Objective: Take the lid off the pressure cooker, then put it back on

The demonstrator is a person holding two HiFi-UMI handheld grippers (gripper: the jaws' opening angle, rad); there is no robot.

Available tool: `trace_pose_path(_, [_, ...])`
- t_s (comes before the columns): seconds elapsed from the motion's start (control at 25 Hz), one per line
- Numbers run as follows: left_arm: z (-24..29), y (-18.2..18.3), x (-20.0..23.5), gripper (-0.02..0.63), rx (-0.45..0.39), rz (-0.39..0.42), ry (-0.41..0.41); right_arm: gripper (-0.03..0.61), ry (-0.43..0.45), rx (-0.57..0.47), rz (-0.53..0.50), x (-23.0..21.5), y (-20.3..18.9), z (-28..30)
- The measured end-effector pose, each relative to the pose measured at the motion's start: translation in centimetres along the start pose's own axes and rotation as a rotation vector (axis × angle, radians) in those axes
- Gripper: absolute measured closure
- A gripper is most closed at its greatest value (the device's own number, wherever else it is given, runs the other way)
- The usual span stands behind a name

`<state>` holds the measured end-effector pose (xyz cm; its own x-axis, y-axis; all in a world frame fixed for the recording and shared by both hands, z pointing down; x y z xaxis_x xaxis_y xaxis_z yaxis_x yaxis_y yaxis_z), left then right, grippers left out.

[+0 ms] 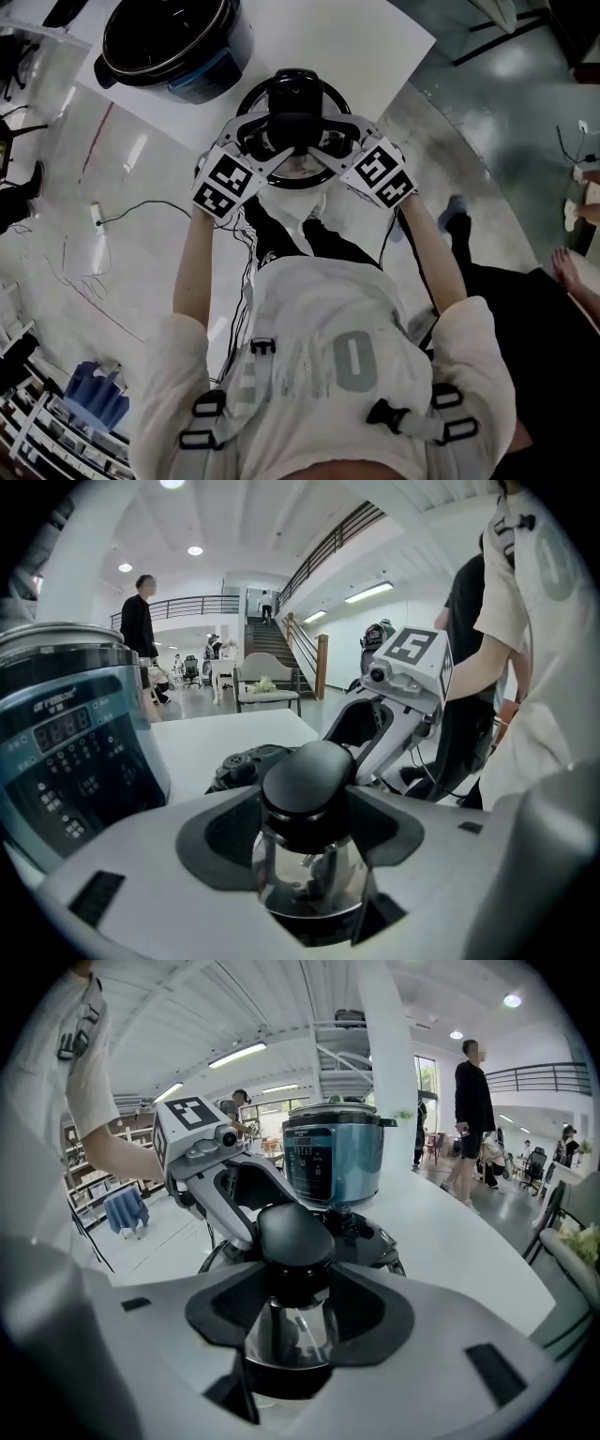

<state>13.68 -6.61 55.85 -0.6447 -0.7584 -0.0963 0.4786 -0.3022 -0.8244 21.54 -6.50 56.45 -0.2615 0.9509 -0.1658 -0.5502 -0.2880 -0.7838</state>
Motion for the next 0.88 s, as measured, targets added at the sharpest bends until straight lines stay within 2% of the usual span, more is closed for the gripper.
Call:
trace_pose_path(0.2, [-1.4,1.1,0.4,0.351,-0.017,-0.005,0.047,0.355,-0.030,0.008,-0.033,0.4,0.7,-1.0])
trace_pose_path(0.32, [-3.5,3.4,2.2,0.351,-0.102,-0.069,0.106,0.345,-0.068,-0.074,-0.021,0.0,2.7,-3.1])
trace_pose_path(0.48, [-6.8,6.6,4.2,0.351,-0.190,-0.142,0.207,0.341,-0.177,-0.202,-0.009,-0.7,5.9,-6.6])
trace_pose_path(0.6, [-9.0,8.2,5.3,0.351,-0.279,-0.217,0.344,0.340,-0.298,-0.299,0.001,-0.8,7.6,-8.8])
trace_pose_path(0.76, [-12.5,9.5,6.8,0.351,-0.494,-0.402,0.600,0.341,-0.444,-0.403,0.002,-0.5,9.2,-10.8])
trace_pose_path(0.8, [-13.3,9.5,6.8,0.351,-0.526,-0.428,0.653,0.342,-0.465,-0.433,0.018,-0.3,9.5,-11.4])
trace_pose_path(0.88, [-14.1,9.5,6.4,0.351,-0.545,-0.429,0.722,0.342,-0.499,-0.494,0.062,0.2,9.7,-12.6])
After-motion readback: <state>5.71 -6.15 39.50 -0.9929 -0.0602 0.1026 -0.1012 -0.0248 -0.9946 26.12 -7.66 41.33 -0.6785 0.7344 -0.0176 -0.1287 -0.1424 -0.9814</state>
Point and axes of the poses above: the fingertips, and each gripper's own axes: z forward along the fingers, x to its left, y out of its top, the point moved 3 cm from there along -z, backward along the fingers, and after that the axes turned 11 degrees about y, right-handed, at the moved point
